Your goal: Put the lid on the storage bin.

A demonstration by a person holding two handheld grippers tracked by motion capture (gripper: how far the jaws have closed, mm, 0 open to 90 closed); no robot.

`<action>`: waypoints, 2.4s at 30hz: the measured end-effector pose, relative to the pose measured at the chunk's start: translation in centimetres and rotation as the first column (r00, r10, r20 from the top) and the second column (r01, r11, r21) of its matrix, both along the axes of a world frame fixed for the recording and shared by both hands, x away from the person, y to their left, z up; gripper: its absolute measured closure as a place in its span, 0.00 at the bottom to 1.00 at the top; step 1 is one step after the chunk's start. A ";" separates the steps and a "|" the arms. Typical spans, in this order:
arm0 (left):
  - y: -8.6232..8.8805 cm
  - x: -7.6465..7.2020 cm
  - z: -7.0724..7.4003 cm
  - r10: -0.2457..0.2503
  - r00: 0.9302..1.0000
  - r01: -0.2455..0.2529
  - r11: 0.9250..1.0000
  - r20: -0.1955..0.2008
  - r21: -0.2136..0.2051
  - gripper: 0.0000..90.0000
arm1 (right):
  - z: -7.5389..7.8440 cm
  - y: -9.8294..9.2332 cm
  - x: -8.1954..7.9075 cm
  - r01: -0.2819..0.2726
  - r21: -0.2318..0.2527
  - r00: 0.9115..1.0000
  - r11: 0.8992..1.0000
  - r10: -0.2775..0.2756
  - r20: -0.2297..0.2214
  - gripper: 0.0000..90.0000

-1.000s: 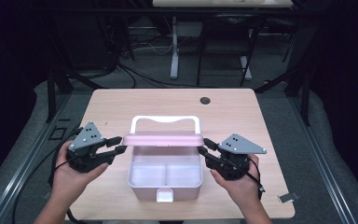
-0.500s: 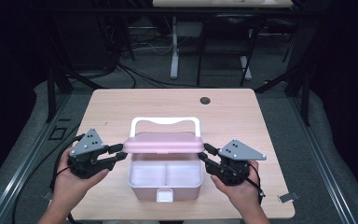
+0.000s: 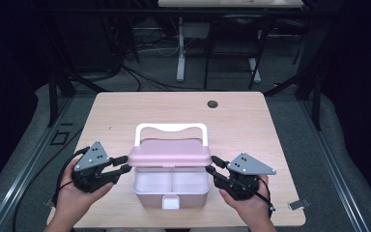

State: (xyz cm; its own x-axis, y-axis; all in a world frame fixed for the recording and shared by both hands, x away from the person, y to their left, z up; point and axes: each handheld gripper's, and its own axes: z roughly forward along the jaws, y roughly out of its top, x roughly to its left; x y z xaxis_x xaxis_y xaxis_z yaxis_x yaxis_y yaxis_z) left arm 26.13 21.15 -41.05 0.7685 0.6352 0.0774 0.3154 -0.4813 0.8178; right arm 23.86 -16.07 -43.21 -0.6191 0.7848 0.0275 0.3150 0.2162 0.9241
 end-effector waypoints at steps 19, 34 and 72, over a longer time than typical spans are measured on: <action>0.1 -0.6 -2.2 0.006 1.000 -0.006 1.000 -0.023 0.007 0.80 | -2.1 -1.0 -0.7 -0.044 0.021 0.998 0.999 0.045 -0.047 0.78; -0.2 -0.7 -3.6 -0.004 0.999 0.005 1.000 -0.042 0.002 0.82 | -3.1 -1.0 -1.2 -0.056 0.008 0.997 0.998 0.056 -0.052 0.79; 2.0 -1.5 -4.1 0.042 0.996 -0.042 0.999 -0.073 -0.010 0.74 | -4.1 -3.1 -2.1 -0.028 0.002 0.994 1.000 0.028 -0.104 0.75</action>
